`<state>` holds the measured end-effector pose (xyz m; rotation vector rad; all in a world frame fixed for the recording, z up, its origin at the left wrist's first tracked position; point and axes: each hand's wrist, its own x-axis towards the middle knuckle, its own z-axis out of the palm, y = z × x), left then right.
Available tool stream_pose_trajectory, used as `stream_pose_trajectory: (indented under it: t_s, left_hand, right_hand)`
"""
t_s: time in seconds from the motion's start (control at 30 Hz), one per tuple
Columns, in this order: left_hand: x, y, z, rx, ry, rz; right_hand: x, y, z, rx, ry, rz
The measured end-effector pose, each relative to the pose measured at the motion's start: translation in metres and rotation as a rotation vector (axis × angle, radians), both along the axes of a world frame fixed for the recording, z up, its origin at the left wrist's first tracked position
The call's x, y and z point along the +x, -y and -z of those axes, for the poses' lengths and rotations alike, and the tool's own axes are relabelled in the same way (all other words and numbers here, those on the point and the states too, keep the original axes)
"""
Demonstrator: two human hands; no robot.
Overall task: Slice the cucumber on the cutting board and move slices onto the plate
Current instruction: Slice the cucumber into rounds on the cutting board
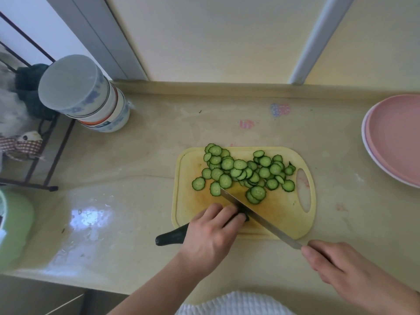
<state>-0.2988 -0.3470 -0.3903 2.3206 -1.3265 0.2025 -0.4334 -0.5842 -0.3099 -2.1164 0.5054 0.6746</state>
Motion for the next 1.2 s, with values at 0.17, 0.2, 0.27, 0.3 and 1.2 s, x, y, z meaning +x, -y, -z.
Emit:
stream_pose_trajectory:
  t_s: [0.17,0.2,0.27,0.3,1.2]
  left_hand:
    - [-0.010,0.002,0.004,-0.003,0.052,-0.016]
    - [-0.011,0.002,0.006,-0.014,0.058,-0.021]
    - [-0.011,0.003,0.008,-0.041,0.056,-0.032]
    - [-0.011,0.002,0.009,-0.051,0.055,-0.034]
    - [-0.005,0.003,0.010,-0.108,0.004,-0.061]
  right_hand:
    - [-0.004,-0.001,-0.014,0.007,0.015,0.017]
    - [-0.005,-0.002,-0.015,0.009,0.010,0.013]
    - [-0.007,-0.004,-0.016,-0.015,0.000,-0.003]
    - [-0.008,-0.005,-0.016,-0.033,-0.004,-0.010]
    - [0.000,-0.018,0.007,0.008,0.011,0.004]
